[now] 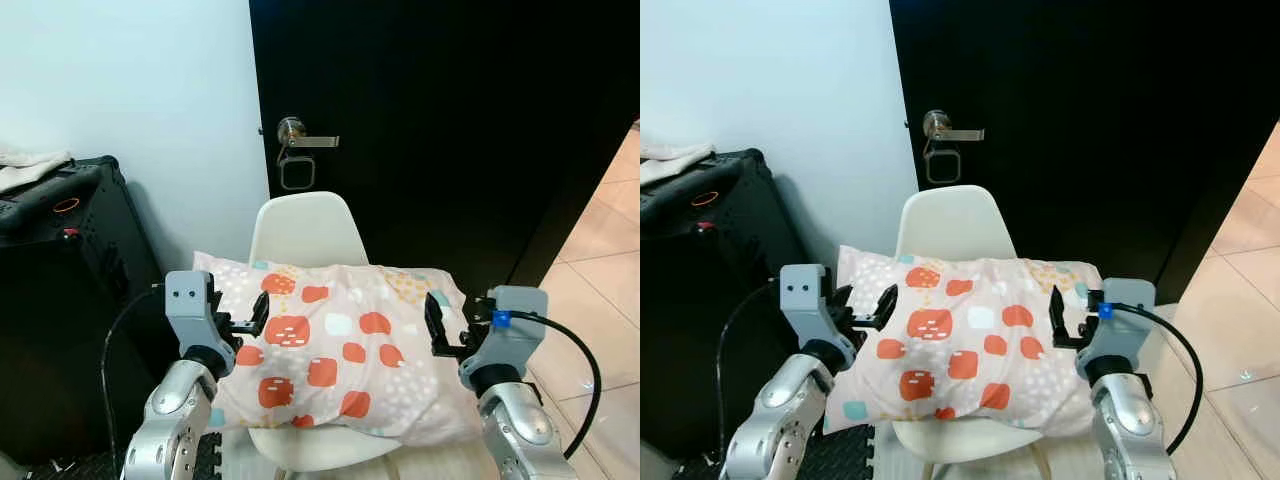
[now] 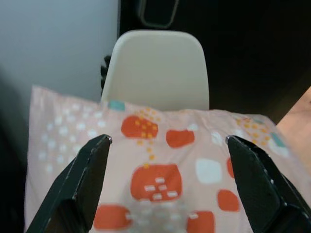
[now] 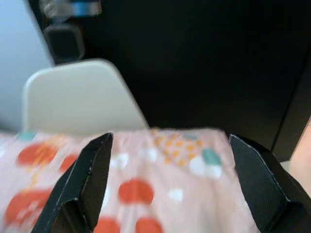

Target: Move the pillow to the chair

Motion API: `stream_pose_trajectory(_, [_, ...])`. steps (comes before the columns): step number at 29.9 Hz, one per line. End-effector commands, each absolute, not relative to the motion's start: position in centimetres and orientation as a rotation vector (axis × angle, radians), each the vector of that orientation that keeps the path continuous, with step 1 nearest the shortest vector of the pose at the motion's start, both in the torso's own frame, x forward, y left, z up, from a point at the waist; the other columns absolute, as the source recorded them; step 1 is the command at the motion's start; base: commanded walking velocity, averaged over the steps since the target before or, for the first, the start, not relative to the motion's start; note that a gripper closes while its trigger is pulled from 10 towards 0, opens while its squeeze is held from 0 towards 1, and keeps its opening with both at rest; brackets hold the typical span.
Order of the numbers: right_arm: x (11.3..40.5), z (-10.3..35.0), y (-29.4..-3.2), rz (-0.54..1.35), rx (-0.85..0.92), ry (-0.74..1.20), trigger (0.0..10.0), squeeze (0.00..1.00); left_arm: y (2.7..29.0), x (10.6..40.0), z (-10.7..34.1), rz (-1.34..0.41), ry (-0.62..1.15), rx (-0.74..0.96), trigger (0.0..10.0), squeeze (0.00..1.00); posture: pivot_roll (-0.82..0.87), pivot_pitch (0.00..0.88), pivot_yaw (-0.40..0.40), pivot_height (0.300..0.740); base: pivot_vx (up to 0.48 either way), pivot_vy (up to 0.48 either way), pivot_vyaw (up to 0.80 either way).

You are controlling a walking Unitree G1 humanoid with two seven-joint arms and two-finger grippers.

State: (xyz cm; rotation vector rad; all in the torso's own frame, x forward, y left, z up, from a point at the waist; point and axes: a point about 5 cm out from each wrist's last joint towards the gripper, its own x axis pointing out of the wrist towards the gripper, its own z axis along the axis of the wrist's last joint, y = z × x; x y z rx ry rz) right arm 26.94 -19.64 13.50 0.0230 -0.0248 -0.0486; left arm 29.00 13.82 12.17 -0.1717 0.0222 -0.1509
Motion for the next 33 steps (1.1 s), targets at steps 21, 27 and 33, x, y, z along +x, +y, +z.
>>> stream_pose_trajectory(21, [26.9, 12.8, -19.5, -0.01, 0.023, -0.009, 10.0, 0.0, 14.0, 28.8, 12.8, -0.171, -0.052, -0.271, 10.0, 0.0, -0.08, 0.0, 0.01, 0.74, 0.0, 0.0, -0.3])
stream_pose_trajectory(27, [25.7, 12.4, -19.6, -0.011, 0.008, 0.016, 10.0, 0.0, 14.4, 27.5, 11.8, -0.13, 0.025, -0.255, 10.0, 0.0, -0.08, 0.0, 0.009, 0.74, 0.0, 0.0, -0.4])
stream_pose_trajectory(33, [23.4, 11.8, -20.4, 0.006, -0.06, 0.04, 10.0, 0.0, 15.4, 25.3, 10.4, -0.134, 0.107, -0.28, 10.0, 0.0, -0.07, 0.0, 0.004, 0.74, 0.0, 0.0, -0.13])
